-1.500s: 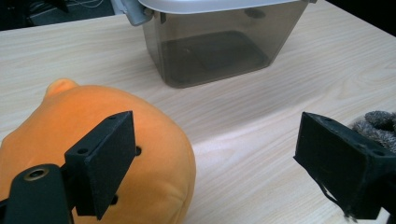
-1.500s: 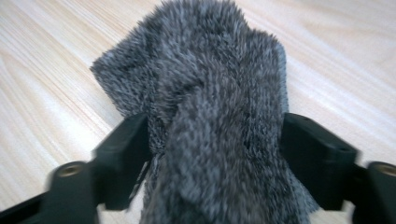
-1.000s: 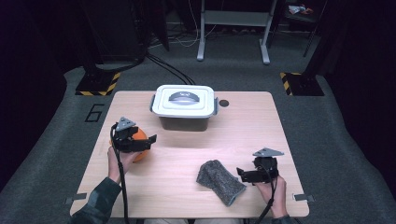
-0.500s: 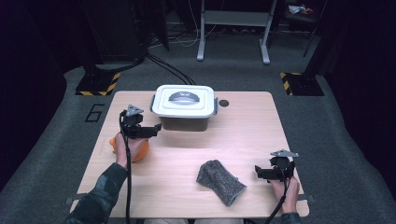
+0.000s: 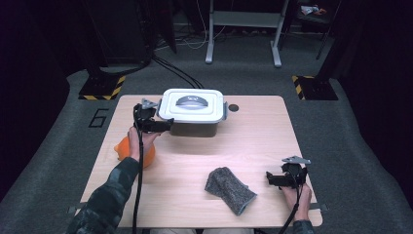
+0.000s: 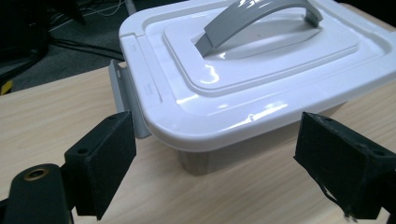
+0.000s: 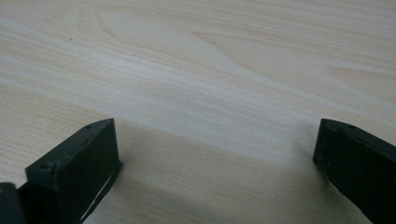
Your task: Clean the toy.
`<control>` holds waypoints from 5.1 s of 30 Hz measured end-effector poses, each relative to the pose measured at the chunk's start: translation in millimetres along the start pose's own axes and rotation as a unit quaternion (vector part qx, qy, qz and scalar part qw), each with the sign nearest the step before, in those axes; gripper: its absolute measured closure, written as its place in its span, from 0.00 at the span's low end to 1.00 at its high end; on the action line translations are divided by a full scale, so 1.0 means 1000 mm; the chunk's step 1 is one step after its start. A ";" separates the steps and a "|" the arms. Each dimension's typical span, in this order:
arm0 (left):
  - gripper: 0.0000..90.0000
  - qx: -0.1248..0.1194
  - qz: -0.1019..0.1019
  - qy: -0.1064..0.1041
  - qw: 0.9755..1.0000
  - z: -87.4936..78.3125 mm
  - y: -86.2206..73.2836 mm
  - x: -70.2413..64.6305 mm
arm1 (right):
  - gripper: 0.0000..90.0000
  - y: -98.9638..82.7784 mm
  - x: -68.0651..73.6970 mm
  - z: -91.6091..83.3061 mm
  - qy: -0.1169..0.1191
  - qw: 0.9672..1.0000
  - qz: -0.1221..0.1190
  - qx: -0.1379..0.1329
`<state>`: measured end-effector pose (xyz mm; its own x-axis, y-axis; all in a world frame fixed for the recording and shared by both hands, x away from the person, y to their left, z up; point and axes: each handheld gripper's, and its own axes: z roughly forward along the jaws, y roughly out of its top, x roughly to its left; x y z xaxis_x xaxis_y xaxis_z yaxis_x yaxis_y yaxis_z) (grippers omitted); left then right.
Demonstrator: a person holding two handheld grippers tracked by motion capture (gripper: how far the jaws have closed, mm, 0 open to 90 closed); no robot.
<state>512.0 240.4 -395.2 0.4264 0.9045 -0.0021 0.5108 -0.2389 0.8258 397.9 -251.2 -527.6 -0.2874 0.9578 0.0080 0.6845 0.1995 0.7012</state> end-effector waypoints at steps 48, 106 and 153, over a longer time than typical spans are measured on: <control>0.16 0.012 0.067 -0.029 0.997 0.057 0.022 0.002 | 0.01 -0.001 0.000 0.000 0.001 1.000 -0.001 -0.008; 0.17 0.008 0.030 -0.066 0.997 0.066 0.023 0.007 | 0.01 -0.001 0.001 0.000 0.001 1.000 -0.003 -0.008; 0.12 -0.028 0.120 -0.138 0.983 -0.032 -0.017 -0.068 | 0.01 0.061 0.017 -0.009 0.046 0.998 -0.038 -0.038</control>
<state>450.1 194.1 -391.0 0.7198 0.6924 0.0498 0.3319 -0.4062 0.8514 428.3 -224.4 -478.5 -0.3989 0.9169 0.0164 0.6074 0.2507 0.7538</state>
